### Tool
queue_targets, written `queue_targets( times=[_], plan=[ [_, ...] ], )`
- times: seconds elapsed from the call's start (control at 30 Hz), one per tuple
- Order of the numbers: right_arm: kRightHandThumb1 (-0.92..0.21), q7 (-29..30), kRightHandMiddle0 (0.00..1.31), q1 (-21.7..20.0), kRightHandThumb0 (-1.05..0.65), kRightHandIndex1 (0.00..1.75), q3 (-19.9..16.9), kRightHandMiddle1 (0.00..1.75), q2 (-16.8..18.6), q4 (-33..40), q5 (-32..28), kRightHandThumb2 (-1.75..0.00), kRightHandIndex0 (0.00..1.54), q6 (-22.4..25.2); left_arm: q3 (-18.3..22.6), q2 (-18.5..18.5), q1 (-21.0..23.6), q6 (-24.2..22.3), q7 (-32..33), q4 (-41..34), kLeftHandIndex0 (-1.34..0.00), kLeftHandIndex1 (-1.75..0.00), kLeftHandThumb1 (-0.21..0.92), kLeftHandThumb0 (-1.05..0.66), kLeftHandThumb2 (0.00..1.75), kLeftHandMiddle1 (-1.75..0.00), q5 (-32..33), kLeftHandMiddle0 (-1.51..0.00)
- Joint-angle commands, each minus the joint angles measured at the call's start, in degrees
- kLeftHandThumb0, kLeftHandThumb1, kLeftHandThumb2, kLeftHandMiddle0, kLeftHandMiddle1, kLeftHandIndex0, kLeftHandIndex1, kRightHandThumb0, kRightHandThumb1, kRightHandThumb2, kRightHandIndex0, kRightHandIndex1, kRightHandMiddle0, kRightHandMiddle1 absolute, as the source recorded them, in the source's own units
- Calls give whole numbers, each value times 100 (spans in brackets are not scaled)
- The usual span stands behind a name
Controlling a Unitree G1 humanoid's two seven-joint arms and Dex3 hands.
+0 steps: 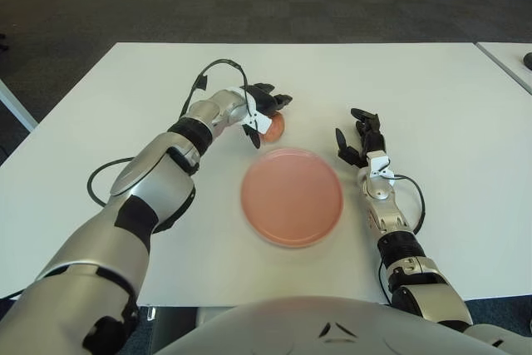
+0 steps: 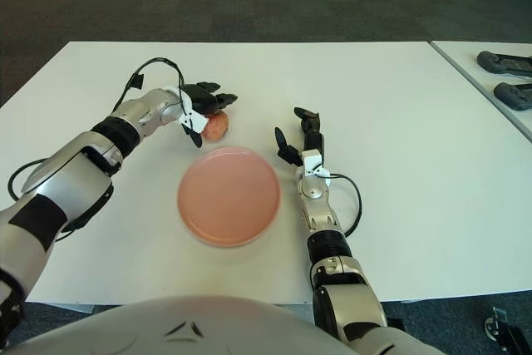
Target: Put the apple into the plate.
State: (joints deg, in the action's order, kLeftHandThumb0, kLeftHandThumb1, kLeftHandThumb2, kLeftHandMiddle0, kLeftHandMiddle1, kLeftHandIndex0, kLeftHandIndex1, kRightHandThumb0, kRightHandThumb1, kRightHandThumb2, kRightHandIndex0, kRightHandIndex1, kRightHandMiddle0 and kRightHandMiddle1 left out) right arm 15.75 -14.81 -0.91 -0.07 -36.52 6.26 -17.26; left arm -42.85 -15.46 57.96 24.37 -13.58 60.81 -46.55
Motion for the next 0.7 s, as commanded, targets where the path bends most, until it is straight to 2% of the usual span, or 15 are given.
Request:
queue_targets(
  times=[0.0,0.33,0.67],
  plan=[
    [-68,-9,0,254,-54,36,-5,89,40,-209,19,-72,34,374,136,-81,-55,150,-65,-42,0,0,68,-95,0,0,129,0],
    [-71,26,0,269,-55,33,2,85,41,-141,35,-67,35,448,346,-15,-131,354,81,116,0,0,71,-103,2,0,337,0],
    [-70,29,0,282,-56,33,-3,90,44,-111,16,-65,36,463,306,11,-98,289,238,352,0,0,70,-101,1,0,268,0]
  ],
)
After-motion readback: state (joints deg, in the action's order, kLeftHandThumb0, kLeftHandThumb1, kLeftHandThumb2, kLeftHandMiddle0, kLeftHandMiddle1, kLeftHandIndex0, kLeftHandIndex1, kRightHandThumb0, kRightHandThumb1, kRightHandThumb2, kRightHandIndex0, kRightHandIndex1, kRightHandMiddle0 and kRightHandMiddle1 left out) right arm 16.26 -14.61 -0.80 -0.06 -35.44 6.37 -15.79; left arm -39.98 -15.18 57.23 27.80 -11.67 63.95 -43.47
